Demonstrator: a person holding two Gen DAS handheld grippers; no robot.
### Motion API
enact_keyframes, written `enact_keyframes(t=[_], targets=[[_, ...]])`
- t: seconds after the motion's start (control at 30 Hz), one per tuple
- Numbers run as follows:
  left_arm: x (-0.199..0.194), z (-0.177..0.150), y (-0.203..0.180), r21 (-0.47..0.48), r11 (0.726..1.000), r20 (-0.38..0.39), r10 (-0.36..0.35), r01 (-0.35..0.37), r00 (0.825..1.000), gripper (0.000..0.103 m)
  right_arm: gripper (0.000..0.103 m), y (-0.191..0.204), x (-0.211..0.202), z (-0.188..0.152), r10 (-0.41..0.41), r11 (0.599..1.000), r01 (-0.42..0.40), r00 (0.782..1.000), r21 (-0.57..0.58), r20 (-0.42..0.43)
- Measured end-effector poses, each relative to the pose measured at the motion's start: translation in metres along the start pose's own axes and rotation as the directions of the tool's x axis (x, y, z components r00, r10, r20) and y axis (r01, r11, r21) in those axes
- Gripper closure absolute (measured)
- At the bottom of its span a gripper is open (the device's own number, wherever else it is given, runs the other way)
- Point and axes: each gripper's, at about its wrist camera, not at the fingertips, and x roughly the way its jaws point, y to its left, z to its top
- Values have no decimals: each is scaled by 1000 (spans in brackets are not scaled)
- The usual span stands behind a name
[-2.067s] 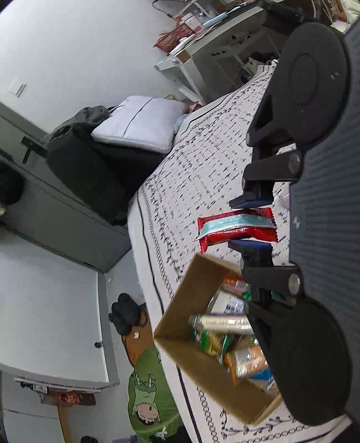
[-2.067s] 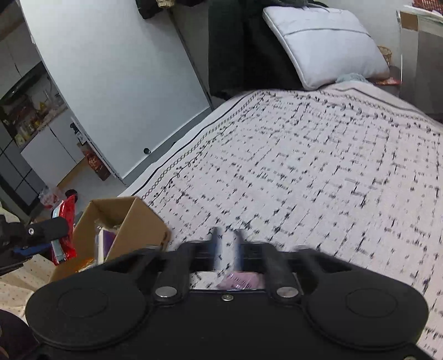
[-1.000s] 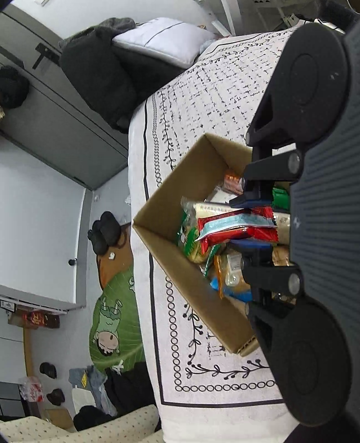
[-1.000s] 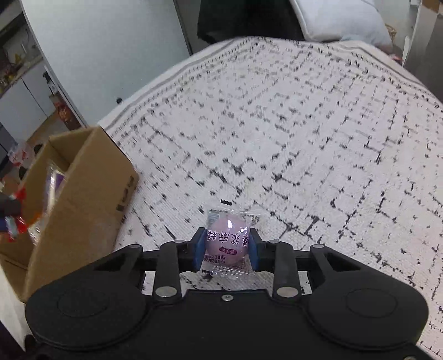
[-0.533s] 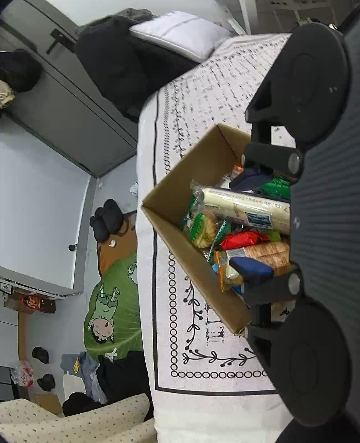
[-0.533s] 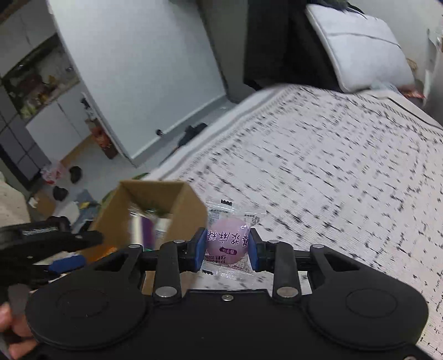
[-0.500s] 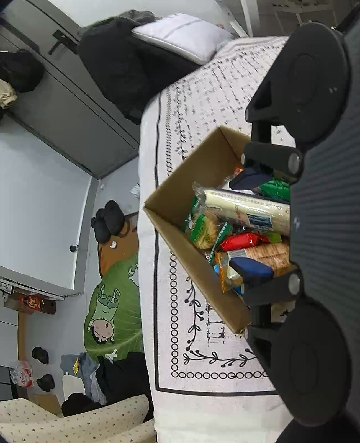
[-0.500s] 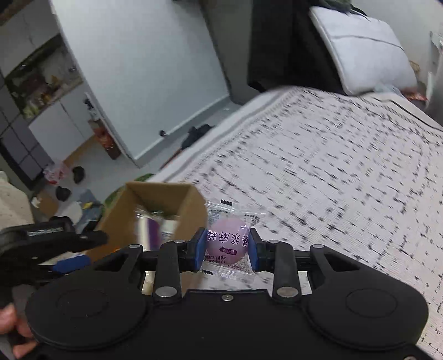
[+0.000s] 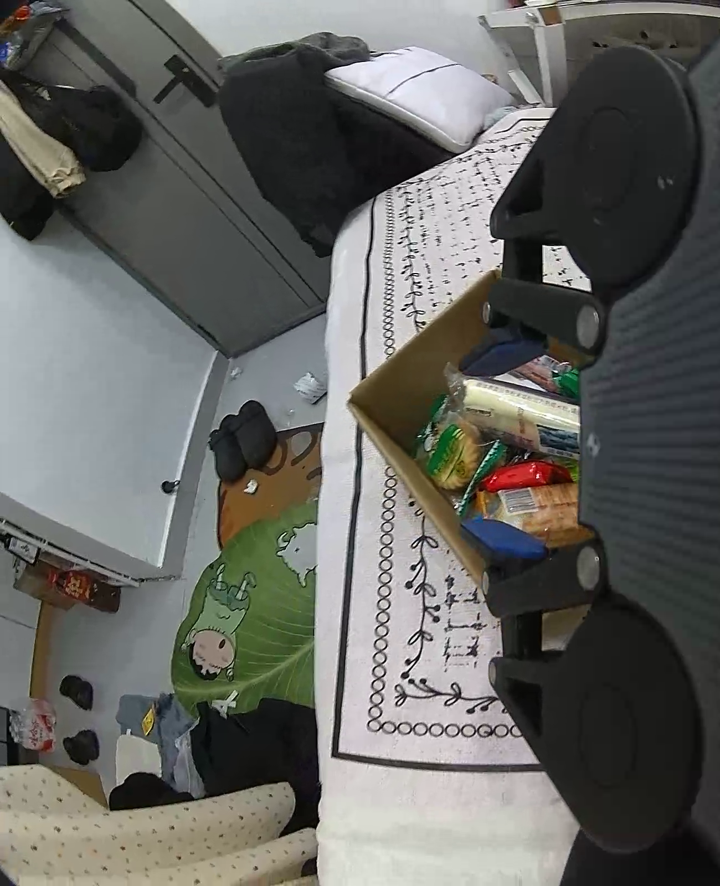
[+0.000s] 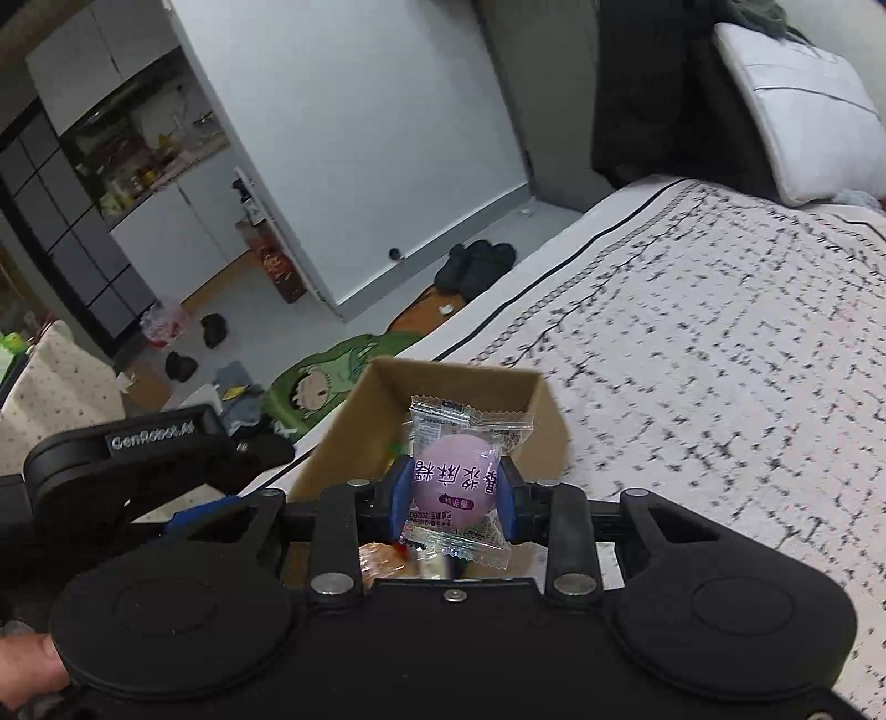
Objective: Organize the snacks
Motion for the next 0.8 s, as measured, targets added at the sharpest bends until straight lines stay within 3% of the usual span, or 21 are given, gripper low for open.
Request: enact_keyframes(t=[0.13, 0.2, 0.27, 0.37, 0.5, 0.8], targets=[[-9, 6, -6, 31, 999, -3, -20, 20, 1000, 36, 69, 16, 1, -6, 31, 999, -31, 999, -8, -33], [-13, 10, -8, 43, 999, -10, -25, 25, 1000, 34, 58, 19, 1, -11, 17, 1000, -17, 999, 0, -45], [-18, 12, -9, 67, 997, -12, -38, 39, 999, 32, 48, 17, -5, -13, 10, 1000, -9, 1000, 23, -30], [-27, 10, -10, 97, 995, 0, -36, 35, 999, 23, 48, 13, -15, -13, 12, 998, -12, 1000, 63, -12], [-35, 7, -11, 116, 992, -24, -47, 50, 999, 19, 45, 14, -33, -13, 1, 997, -2, 1000, 72, 20], [-70, 4, -17, 169, 983, -5, -66, 66, 998, 12, 21, 17, -74, -18, -70, 995, 63, 994, 75, 88]])
